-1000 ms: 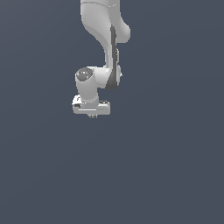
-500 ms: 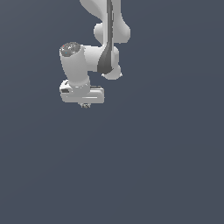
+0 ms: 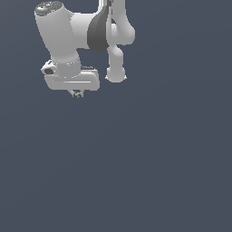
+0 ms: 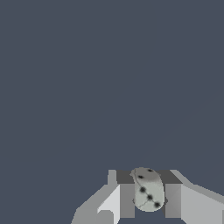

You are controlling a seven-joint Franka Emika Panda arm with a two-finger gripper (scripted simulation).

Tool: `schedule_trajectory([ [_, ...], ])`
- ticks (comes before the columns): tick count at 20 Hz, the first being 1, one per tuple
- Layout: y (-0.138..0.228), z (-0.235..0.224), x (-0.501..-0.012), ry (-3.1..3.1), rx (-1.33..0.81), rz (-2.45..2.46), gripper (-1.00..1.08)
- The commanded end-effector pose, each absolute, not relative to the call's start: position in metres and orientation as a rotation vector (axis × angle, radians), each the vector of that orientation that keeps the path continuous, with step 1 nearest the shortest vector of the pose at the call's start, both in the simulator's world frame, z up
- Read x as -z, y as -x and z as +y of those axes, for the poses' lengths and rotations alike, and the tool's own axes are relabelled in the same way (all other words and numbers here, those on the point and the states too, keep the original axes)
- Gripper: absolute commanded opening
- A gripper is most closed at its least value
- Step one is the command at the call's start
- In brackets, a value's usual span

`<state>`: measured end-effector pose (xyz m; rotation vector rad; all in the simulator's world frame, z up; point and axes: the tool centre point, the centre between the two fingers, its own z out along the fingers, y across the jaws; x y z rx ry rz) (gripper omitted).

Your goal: Pick up the object and move it to a goal position.

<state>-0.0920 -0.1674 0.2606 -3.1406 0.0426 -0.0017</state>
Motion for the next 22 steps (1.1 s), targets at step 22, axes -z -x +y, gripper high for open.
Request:
schedule_trajectory([
  [22,0.078,-0.227,-0.46,3.141,0.0,0.041,-1.0],
])
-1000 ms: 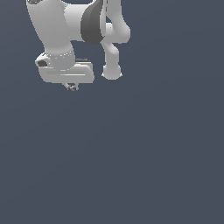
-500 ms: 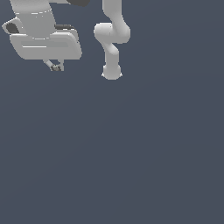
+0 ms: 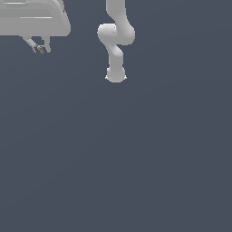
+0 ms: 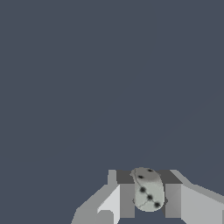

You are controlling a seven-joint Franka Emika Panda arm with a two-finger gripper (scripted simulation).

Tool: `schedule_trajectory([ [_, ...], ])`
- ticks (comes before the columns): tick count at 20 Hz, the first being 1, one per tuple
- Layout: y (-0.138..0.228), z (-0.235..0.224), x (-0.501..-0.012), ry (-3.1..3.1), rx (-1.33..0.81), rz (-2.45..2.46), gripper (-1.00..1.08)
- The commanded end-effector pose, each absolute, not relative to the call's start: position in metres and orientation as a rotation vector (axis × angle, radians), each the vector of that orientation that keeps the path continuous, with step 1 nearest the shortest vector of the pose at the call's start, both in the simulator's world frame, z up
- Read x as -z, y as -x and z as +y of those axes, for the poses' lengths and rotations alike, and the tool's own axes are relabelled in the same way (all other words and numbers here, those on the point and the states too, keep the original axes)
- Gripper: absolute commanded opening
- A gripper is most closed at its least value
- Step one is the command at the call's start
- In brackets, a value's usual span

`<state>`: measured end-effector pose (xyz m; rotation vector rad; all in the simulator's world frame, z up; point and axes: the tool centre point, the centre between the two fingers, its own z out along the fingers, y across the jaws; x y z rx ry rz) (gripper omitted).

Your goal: Pick up the object and move it to a goal position.

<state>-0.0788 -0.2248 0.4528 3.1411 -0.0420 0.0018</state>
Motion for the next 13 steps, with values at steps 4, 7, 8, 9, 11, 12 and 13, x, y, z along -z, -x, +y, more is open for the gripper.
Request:
schedule_trajectory([
  [4,0.076,-0.231,-0.474,-3.141,0.0,-0.041,-1.0],
  [7,0.075,-0.234,-0.48,-3.141,0.0,-0.041,-1.0],
  [8,0.075,-0.234,-0.482,-3.141,0.0,-0.041,-1.0],
  [9,0.074,-0.234,-0.483,-3.141,0.0,-0.041,-1.0],
  [11,0.074,-0.235,-0.484,-3.141,0.0,-0.041,-1.0],
  [12,0.074,-0.235,-0.485,-3.141,0.0,-0.041,-1.0],
  [13,0.074,-0.235,-0.485,-3.141,0.0,-0.041,-1.0],
])
